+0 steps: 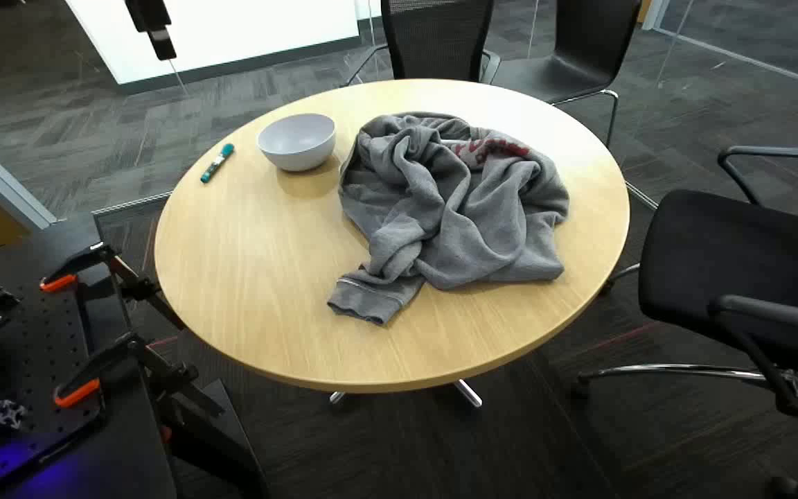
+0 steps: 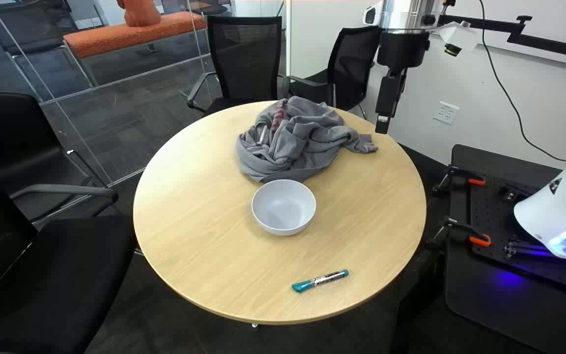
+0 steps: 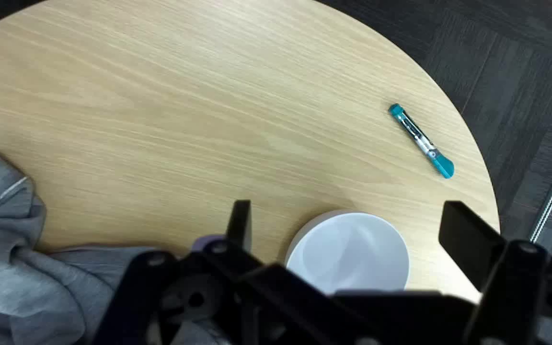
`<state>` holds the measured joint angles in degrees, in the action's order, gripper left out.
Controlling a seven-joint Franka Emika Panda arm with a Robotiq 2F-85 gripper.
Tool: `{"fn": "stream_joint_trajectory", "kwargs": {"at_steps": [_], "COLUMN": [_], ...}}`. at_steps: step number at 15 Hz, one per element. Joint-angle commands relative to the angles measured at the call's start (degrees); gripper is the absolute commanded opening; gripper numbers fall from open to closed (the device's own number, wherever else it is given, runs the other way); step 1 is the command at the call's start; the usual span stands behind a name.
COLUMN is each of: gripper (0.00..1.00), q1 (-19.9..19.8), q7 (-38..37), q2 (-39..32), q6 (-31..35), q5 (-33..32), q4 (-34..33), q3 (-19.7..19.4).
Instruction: Put the marker in the bowl
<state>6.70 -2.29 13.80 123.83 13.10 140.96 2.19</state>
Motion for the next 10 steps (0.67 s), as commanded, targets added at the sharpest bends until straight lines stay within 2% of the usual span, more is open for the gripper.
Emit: {"fn": "stream_joint_trajectory", "kwargs": {"at_steps": [1,6,10], "gripper": [1.0,1.0,1.0], "q1": [-0.62,-0.62,0.36], "q7": [0.12,0.12,-1.23], "q2": [0.0,0.0,1.12], "q6": [-0.12,-0.12,4.81], "q5": [0.14,0.14,0.13], "q4": [-0.07,-0.07,1.49], "q3": [0.58,0.58,2.31]}}
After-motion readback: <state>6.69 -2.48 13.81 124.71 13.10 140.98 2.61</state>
